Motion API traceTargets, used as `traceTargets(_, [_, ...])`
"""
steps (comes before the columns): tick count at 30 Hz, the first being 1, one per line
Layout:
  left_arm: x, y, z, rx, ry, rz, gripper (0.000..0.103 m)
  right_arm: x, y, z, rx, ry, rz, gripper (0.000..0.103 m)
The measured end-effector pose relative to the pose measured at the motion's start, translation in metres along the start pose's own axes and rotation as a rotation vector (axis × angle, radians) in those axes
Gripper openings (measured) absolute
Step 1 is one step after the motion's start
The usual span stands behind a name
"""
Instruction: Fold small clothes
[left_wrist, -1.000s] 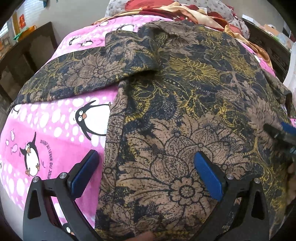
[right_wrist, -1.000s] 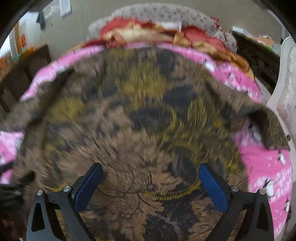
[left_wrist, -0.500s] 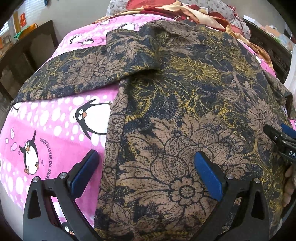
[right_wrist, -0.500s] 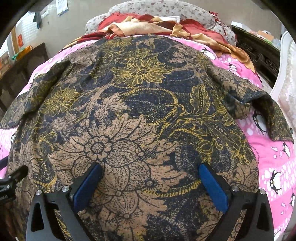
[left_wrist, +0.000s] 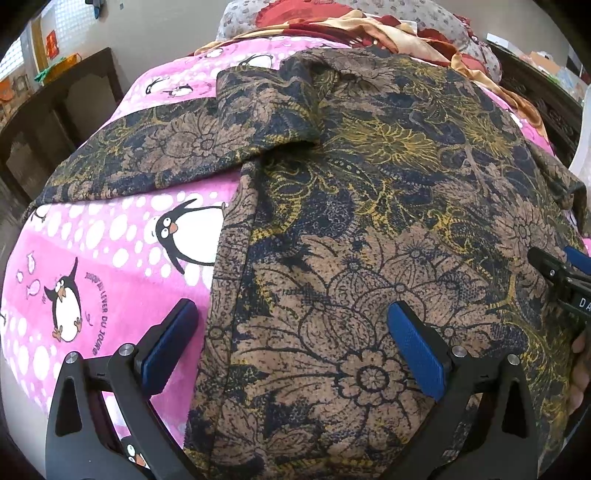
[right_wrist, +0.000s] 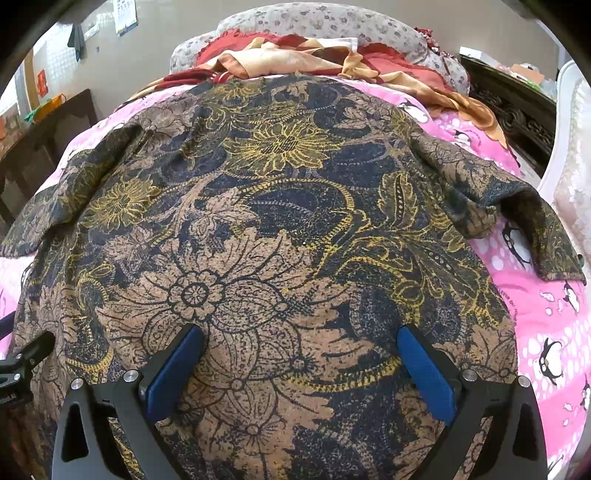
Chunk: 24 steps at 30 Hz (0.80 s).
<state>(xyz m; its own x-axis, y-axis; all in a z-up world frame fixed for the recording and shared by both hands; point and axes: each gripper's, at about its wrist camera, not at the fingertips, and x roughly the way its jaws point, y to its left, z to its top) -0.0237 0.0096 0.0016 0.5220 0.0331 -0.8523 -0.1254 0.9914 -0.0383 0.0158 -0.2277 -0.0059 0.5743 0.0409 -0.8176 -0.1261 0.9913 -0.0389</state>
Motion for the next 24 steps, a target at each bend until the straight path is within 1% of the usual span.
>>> traceTargets(10, [0.000,0.003,0.004,0.014,0.005,0.019,0.103,0.000,0.000,-0.001,0.002,-0.001,-0.001,0.103])
traceTargets(12, [-0.001,0.005,0.006,0.014,0.022,0.020,0.103,0.000,0.000,-0.001,0.002,-0.003,-0.002,0.103])
traceTargets(14, [-0.011,0.005,0.006,0.030,0.005,0.030,0.103,0.000,0.000,-0.001,0.003,-0.004,-0.002,0.103])
traceTargets(17, [-0.050,0.019,0.017,0.075,-0.119,-0.015,0.103,-0.001,-0.001,-0.001,0.002,-0.004,0.000,0.103])
traceTargets(18, [-0.064,0.033,0.025,0.071,-0.164,-0.037,0.103,0.000,-0.001,-0.001,0.002,-0.004,0.000,0.103])
traceTargets(19, [-0.071,0.048,0.030,0.054,-0.190,-0.070,0.103,0.000,0.000,0.000,0.002,-0.003,-0.001,0.103])
traceTargets(20, [-0.077,0.069,0.038,0.016,-0.199,-0.114,0.103,0.000,0.000,-0.001,0.001,-0.004,-0.002,0.103])
traceTargets(22, [-0.081,0.116,0.051,-0.100,-0.189,-0.200,0.103,-0.001,-0.001,-0.002,0.002,-0.006,-0.001,0.103])
traceTargets(23, [-0.079,0.142,0.056,-0.166,-0.178,-0.262,0.103,-0.001,0.000,-0.002,0.002,-0.007,-0.001,0.103])
traceTargets(24, [-0.075,0.177,0.061,-0.257,-0.158,-0.332,0.103,0.000,0.000,-0.001,0.002,-0.007,-0.001,0.103])
